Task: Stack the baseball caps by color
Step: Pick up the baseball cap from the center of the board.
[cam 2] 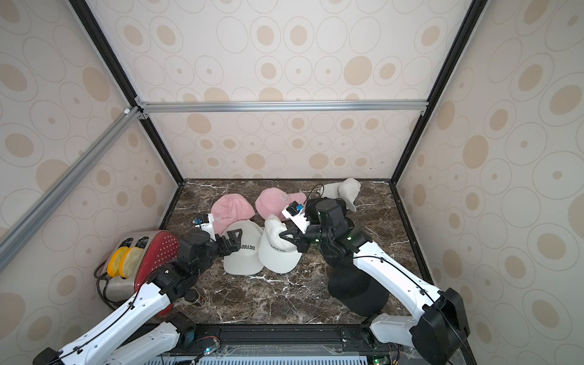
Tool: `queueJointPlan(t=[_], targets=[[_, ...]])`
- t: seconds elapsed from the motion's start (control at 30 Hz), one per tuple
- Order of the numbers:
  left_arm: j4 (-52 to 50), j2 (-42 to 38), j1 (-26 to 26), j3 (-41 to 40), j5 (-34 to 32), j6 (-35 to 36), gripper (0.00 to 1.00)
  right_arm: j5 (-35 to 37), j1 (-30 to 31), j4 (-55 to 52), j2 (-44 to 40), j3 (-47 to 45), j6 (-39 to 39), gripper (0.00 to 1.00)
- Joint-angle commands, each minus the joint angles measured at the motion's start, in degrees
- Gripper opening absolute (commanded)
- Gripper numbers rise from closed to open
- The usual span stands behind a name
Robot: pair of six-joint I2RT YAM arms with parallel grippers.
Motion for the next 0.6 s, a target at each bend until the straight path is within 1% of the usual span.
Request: queueJointPlan(t=[0.0,0.07,0.1,0.13,0.23,0.3,0.57], targets=[[-8.9,-2.3,0.0,0.0,-8.7,-1.4,0.99,-4.3,-0.1,3.4,2.7,1.0,1.7,0.00],[-16.7,-3.7,0.1,0.2,-19.9,-1.9,0.99,-5.7,0.0,4.8,3.9,1.3,2.3,0.00],[-19.6,-4.7,0.0,-0.1,-24.2,-2.9,0.99,-6.7,0.0,5.6,4.4,1.3,2.6,0.00],[-21.0,-6.3,0.1,-1.0,-27.1,-4.7,0.99,-8.2,-0.1,6.5,5.0,1.3,2.8,0.00],[-17.5,-11.2,0.0,-5.3,-27.5,-5.9,0.99,-12.8,0.2,7.4,7.3,2.4,3.0,0.00],[-16.1,-12.3,0.0,-6.9,-27.5,-6.6,0.99,-14.7,0.6,6.9,9.3,3.9,3.0,0.00],[-19.9,-9.0,0.1,-4.6,-29.4,-7.6,0.99,-16.3,3.3,6.8,17.7,9.9,2.8,0.00]])
